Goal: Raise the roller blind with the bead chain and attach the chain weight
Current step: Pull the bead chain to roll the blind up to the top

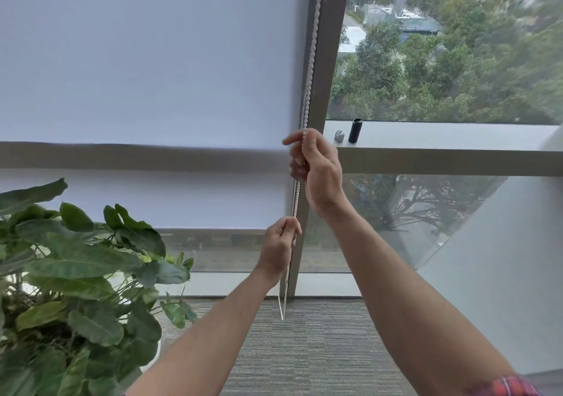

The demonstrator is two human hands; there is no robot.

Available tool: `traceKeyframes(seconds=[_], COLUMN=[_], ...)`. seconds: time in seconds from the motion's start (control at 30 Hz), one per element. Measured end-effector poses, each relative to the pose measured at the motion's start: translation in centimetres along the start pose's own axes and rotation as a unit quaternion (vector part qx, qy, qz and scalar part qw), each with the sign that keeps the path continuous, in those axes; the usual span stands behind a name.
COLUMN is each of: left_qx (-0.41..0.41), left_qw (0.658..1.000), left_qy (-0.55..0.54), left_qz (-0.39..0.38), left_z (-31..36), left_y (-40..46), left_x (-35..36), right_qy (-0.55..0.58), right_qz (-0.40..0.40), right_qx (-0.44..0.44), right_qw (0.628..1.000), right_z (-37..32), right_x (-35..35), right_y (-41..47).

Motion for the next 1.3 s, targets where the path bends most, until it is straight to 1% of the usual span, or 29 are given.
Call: traceKeyframes(seconds=[0.2,0.33,0.4,0.43,0.5,0.57,0.63,0.73,0.83,0.9,0.97,1.1,1.2,1.3], left_qx=[-0.005,-0.001,-0.027,-0.04,-0.045,-0.022,0.01,0.076,0.152,0.183,0.185,0.168,0.17,0.166], left_qw=[0.998,0.992,0.988,0.987,0.992,0.998,1.0,0.996,0.983,0.973,0.97,0.978,0.981,0.984], left_qy=[0.038,0.058,0.095,0.105,0.093,0.057,0.01,-0.049,-0.087,-0.116,-0.124,-0.099,-0.074,-0.054], left_qz=[-0.055,-0.111,-0.12,-0.113,-0.076,-0.028,-0.002,-0.011,-0.052,-0.081,-0.095,-0.077,-0.049,-0.03], left_z=[-0.2,-0.4,-1.2,-1.4,-1.0,0.7,3.2,7.9,12.5,14.8,15.9,14.8,13.5,13.4], left_y=[-0.1,0.2,0.4,0.5,1.0,1.7,2.5,3.3,3.9,4.3,4.7,4.8,4.5,4.0], left_x=[1.1,0.6,-0.5,-1.1,-2.3,-3.0,-3.1,-2.0,-0.5,0.4,1.3,2.5,2.6,2.7], right_qy=[-0.045,-0.077,-0.087,-0.093,-0.109,-0.121,-0.116,-0.123,-0.13,-0.124,-0.126,-0.138,-0.109,-0.069], right_qz=[0.087,0.106,0.111,0.113,0.113,0.113,0.108,0.109,0.107,0.102,0.097,0.089,0.069,0.033], right_qx=[-0.01,-0.022,-0.02,-0.015,0.001,0.02,0.039,0.054,0.062,0.068,0.071,0.093,0.113,0.132], right_qw=[0.995,0.991,0.99,0.989,0.988,0.986,0.987,0.985,0.984,0.985,0.985,0.982,0.985,0.988], right_z=[0.7,0.7,0.9,1.2,2.4,4.1,6.0,7.6,8.3,8.7,8.9,9.9,10.8,11.0], right_x=[-0.6,-1.1,-1.2,-1.3,-1.5,-1.8,-2.0,-2.1,-2.2,-2.3,-2.5,-2.8,-3.2,-3.3], right_y=[-0.6,-0.8,-1.0,-1.2,-1.9,-3.1,-4.1,-5.0,-5.3,-5.3,-5.5,-6.3,-7.1,-7.1])
Point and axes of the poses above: each hand's wrist, its own y-axis towards the middle knuckle, its own x-axis out of the palm, z = x × y, the point moved 6 cm from there along y, towards the middle knuckle, and after that the axes turned 8 degrees about -z, right-handed, at the moved point
